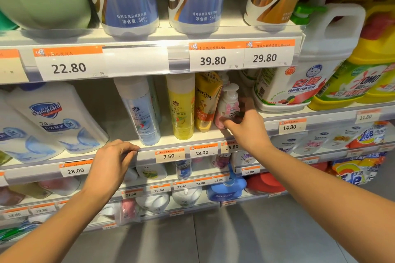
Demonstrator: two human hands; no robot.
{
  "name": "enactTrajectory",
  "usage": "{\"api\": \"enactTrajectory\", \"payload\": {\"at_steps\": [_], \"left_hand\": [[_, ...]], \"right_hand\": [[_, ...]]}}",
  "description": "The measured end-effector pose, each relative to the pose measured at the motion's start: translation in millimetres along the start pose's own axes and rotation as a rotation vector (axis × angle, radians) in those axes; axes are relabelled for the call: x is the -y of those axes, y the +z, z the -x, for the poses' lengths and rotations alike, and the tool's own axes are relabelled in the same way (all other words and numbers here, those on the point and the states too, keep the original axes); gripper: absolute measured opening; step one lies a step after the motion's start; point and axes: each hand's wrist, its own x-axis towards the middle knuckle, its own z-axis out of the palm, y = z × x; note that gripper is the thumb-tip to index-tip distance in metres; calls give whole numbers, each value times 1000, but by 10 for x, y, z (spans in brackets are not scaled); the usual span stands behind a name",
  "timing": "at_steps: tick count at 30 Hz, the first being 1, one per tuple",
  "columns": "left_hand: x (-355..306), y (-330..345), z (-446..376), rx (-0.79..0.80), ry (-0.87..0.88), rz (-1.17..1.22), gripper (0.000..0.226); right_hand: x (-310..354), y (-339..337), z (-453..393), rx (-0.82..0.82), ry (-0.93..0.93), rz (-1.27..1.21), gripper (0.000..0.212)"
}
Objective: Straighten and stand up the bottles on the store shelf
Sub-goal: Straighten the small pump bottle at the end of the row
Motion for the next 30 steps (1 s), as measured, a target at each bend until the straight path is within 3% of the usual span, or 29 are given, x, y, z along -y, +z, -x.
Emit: {"api": "enactTrajectory", "payload": {"at_steps": [30], "left_hand": [[53,3,-42,13,-40,7,18]], "right_hand": [[-150,155,-112,-89,-58,134,46]]}}
